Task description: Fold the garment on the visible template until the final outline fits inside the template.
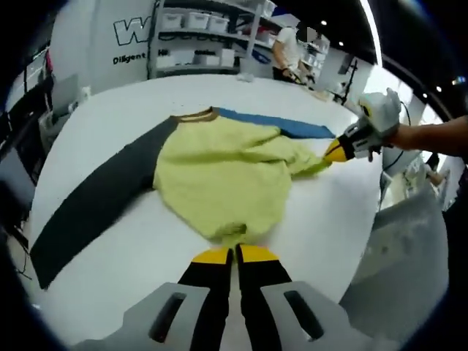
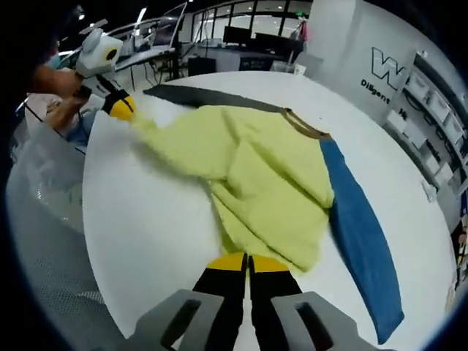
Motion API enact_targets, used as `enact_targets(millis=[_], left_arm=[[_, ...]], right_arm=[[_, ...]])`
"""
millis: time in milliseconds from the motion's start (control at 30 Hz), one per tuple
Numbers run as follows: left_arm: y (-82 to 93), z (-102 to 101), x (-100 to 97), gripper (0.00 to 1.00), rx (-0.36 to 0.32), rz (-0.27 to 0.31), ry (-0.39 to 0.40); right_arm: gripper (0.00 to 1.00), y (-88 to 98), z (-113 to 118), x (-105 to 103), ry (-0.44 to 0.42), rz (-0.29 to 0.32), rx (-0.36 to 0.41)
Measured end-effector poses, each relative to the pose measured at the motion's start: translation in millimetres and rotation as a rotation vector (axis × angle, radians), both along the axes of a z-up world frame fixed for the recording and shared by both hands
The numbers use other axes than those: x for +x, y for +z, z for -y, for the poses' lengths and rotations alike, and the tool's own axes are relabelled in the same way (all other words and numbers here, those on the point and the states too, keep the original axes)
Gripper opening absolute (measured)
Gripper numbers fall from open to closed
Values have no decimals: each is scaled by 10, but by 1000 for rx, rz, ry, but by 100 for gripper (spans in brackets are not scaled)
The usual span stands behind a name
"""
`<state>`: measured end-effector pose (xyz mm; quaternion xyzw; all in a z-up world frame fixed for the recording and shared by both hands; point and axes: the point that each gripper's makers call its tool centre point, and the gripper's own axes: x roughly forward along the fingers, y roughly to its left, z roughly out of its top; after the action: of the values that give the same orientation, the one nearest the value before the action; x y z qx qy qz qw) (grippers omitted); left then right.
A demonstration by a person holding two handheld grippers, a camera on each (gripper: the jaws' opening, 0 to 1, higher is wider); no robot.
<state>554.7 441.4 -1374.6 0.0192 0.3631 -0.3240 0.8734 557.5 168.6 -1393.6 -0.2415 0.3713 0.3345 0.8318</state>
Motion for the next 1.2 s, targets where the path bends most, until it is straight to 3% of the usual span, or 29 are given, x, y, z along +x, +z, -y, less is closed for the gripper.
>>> enact_targets(millis=[133,267,433,567,700,1000,1100,1200], left_arm=[[198,-202,194,1,-46,16,68],[287,-348,279,0,-70,18,113],[275,-574,295,0,-63,13,171],[133,-671,214,0,-48,-18,188],[14,-580,55,0,-32,-26,142],[-175,-210,-346,0,10,-4,-93],[-282,-151,-441,2,16,-24,-124],[-398,-153,-454,9,57,-8,-141]], right_arm=[[0,151,54,27,13,32,-6],[0,289,108,49,25,62,-12],[0,406,167,39,23,81,-5],[0,397,184,-6,27,78,-5],[0,333,192,-67,26,57,-11],[0,285,217,-164,6,31,5],[0,271,249,-190,-5,23,13],[0,237,289,-221,-16,12,16]])
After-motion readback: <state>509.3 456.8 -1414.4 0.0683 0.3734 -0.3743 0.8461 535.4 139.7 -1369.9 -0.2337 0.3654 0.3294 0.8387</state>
